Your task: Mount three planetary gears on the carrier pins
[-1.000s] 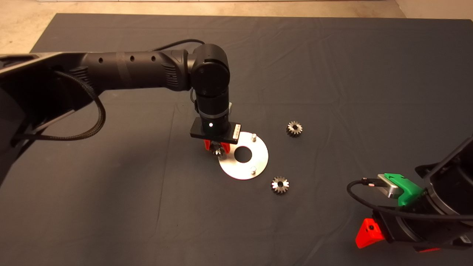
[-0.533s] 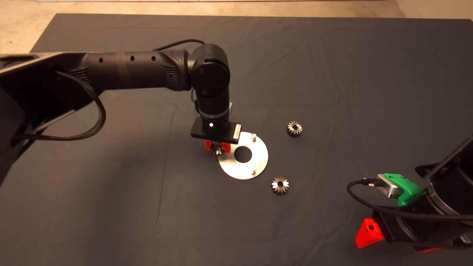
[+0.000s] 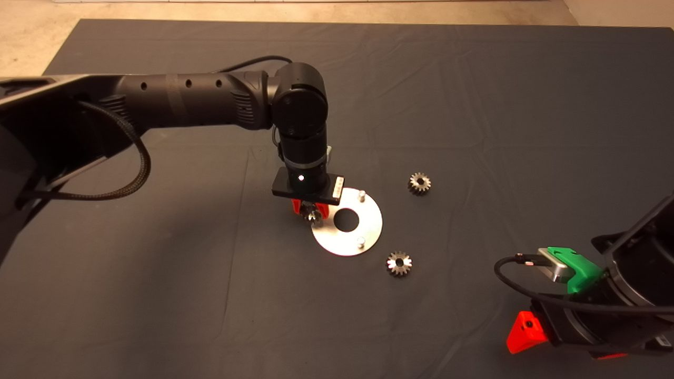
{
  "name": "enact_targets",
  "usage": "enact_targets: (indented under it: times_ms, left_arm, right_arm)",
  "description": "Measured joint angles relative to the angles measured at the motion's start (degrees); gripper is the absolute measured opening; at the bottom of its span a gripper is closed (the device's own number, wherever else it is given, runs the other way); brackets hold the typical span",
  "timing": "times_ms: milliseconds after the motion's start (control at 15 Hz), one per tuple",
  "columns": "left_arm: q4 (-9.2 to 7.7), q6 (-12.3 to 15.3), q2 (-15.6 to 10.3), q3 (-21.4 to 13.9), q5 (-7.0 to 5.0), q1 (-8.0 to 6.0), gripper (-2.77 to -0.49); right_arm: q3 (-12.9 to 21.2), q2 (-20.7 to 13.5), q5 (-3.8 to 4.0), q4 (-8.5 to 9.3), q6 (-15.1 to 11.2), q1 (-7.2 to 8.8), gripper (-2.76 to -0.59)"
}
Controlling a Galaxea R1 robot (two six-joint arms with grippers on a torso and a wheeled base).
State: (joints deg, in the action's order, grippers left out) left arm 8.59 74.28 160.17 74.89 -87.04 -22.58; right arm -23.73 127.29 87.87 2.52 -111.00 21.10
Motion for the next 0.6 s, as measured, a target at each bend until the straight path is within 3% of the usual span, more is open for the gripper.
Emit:
enact_targets:
  times_ms: [600]
  left_arm:
    - [-0.02, -0.05, 0.00, 0.05, 0.41, -0.20, -2.61]
  right_arm:
    - [0.01, 0.00, 0.00, 0.00, 0.00, -0.02, -0.60]
